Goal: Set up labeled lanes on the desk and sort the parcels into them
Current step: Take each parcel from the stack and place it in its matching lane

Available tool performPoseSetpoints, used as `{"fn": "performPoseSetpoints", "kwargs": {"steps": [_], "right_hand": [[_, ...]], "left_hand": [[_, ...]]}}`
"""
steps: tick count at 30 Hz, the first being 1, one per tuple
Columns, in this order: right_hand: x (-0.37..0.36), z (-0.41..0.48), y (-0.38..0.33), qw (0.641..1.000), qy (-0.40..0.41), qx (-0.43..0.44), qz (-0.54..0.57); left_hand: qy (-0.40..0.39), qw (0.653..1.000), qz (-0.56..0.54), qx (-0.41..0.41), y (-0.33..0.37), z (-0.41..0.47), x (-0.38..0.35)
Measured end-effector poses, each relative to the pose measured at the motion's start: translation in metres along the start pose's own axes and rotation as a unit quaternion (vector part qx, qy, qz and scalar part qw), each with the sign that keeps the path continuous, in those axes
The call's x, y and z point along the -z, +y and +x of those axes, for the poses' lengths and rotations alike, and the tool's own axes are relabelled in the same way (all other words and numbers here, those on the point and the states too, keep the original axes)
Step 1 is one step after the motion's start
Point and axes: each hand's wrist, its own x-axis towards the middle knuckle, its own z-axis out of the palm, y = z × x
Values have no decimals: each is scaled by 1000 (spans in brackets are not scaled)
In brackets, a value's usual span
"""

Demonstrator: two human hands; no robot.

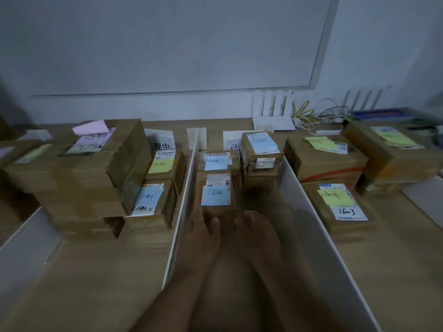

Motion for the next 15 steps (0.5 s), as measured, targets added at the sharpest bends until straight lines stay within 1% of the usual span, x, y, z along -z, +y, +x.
{"fn": "performPoseSetpoints", "kwargs": {"steps": [3, 5, 8, 10, 15], "right_hand": [[17, -45, -9, 998, 32, 30, 35], [25, -74, -17, 997, 41, 37, 51], [29, -117, -31, 995, 66, 72, 37], [27, -144, -43, 991, 73, 114, 24], [13, -212, -75, 972, 81, 219, -20]], "left_hand": [[21, 996, -58, -65, 13, -53, 26], [45, 993, -79, -75, 22, -91, 46], [91, 990, -77, -70, 18, -139, 70], [121, 989, -58, -66, 11, -165, 88], [177, 983, -54, -18, -20, -218, 135]]}}
